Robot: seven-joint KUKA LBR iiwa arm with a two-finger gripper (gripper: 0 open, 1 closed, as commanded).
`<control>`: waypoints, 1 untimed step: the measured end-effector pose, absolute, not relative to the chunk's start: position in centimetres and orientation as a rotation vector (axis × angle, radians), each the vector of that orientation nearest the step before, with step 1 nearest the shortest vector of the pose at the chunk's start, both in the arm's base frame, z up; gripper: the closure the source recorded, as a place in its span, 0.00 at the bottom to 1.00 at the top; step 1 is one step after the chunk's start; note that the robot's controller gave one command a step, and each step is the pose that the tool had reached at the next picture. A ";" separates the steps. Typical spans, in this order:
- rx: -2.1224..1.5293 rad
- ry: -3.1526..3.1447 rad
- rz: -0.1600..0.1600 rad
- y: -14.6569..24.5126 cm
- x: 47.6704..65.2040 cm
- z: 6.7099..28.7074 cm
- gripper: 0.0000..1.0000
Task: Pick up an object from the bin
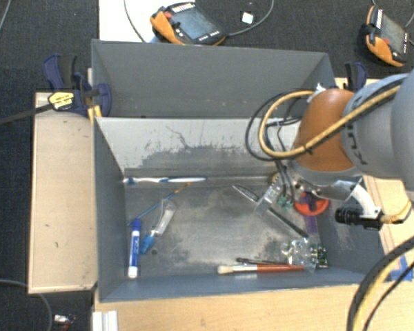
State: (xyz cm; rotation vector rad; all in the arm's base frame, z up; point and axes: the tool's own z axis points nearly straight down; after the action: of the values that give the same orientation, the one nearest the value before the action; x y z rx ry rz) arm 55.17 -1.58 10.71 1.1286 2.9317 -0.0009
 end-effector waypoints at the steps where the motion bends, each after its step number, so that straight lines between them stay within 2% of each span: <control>1: 1.120 2.930 0.001 -1.6 55.3 13.5 1.00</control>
Offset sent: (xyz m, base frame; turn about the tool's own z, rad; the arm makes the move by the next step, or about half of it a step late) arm 0.0021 -0.0001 0.0721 -0.0030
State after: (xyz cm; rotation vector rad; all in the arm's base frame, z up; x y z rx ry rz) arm 55.30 -1.60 13.51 1.1197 2.9303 0.0009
